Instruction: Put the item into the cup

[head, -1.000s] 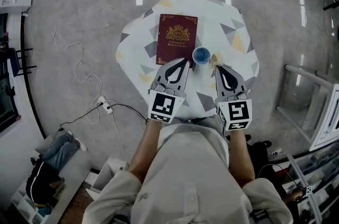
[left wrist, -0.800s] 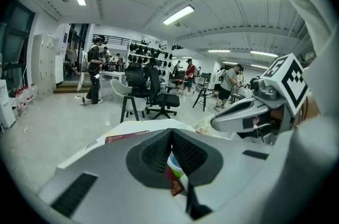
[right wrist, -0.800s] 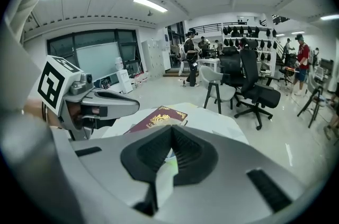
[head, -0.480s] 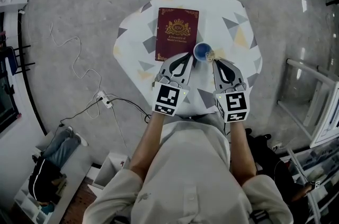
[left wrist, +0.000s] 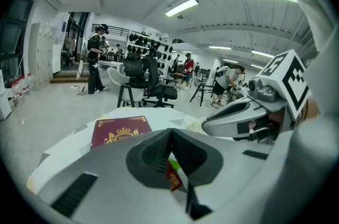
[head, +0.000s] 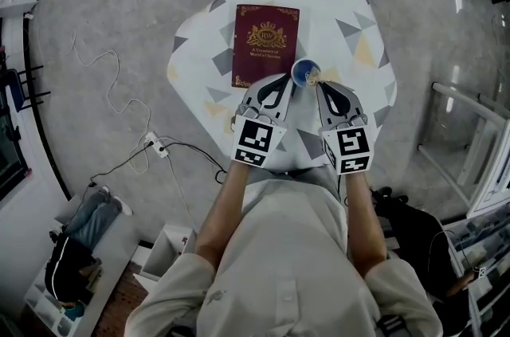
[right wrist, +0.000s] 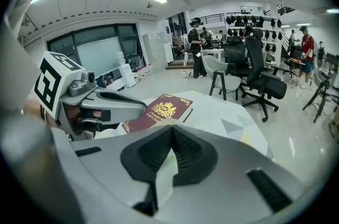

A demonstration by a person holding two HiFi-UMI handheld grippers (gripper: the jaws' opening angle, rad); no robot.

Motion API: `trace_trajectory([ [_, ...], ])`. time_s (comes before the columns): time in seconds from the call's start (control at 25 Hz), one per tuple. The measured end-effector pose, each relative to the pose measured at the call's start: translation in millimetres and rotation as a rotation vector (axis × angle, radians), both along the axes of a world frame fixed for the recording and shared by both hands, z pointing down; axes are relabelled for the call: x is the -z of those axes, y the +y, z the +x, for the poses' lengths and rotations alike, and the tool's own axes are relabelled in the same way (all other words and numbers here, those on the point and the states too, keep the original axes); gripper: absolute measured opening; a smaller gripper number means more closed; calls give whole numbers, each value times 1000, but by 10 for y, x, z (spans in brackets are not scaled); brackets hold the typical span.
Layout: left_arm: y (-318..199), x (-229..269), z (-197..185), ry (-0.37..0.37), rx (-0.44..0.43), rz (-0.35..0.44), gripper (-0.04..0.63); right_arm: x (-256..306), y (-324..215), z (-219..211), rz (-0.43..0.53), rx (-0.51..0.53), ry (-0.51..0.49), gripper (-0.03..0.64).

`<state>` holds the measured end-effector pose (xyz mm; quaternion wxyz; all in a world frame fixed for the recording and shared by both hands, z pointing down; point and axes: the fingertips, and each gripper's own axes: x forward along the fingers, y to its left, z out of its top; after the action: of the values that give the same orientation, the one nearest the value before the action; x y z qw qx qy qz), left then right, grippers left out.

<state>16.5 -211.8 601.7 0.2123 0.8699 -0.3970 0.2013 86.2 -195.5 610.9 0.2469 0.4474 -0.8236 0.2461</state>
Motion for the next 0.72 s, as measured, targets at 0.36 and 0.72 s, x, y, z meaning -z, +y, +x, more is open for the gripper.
trace_trajectory([
  [0.36,29,-99,42,-3,-11,-23,12,-170,-20,-65,-38,31,1,5],
  [0.72,36,-171,69,-5,-20,-45,12,-323,-35,-116,-77,58,27,5],
])
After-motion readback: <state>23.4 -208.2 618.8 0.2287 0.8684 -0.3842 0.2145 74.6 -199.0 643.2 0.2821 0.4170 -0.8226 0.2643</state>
